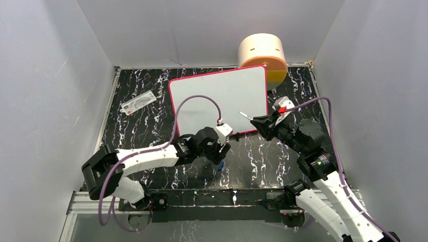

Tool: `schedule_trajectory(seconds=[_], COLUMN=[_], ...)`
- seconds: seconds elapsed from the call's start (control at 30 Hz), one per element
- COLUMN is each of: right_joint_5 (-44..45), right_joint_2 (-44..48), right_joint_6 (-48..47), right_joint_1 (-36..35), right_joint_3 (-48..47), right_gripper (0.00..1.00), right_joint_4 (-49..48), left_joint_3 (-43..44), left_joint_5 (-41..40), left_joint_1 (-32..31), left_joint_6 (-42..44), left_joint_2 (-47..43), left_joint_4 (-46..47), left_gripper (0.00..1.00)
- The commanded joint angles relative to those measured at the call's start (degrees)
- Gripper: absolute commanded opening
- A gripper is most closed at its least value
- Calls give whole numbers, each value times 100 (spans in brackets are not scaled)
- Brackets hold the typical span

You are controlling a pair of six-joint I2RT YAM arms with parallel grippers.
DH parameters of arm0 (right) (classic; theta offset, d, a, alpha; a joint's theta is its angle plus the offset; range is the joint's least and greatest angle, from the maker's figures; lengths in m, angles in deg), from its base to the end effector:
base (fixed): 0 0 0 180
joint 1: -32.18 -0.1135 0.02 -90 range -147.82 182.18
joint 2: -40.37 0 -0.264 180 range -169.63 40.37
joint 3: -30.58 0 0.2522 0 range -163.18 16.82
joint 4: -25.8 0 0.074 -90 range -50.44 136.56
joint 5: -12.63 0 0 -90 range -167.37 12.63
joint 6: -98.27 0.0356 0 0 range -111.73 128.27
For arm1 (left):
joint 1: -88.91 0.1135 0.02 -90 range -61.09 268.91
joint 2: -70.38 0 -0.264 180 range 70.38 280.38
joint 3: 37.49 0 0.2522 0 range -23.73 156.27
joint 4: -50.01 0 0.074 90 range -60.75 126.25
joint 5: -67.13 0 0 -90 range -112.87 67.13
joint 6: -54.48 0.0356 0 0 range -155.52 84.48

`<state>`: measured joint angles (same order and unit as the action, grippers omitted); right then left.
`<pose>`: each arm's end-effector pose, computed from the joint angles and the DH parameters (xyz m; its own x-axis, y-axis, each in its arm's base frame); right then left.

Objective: Write a sentence on the whiteboard
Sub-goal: Place the pen cap at the center of the board.

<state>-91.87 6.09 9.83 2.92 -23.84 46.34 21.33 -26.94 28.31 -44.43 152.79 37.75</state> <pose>0.1240 0.0797 0.3483 -0.0249 0.0163 -0.9996 -0.6912 0.7221 0.0290 0.1519 -0.2645 0.2101 -0.4143 0.4205 -0.8072 0.7861 0.6123 -0.0845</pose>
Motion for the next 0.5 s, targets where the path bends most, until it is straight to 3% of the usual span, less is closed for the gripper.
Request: schedule_trajectory(seconds=[0.0,0.23,0.47], right_joint_5=[105,59,-64], right_joint_2=[-36,-81,-245], right_joint_6=[57,106,202], right_joint_1=[21,21,25], right_joint_3=[-217,-304,-427], right_gripper=[0,0,0], right_joint_4=[-226,-189,-217], left_joint_3=[513,1096,1752], left_joint_5=[-593,-899,-232], left_joint_1=[79,485,1928], left_joint_6=[21,76,63], left_joint_2=[-669,-1391,-1831], left_joint_4=[-683,-1330,-1715], left_gripper=[66,80,87])
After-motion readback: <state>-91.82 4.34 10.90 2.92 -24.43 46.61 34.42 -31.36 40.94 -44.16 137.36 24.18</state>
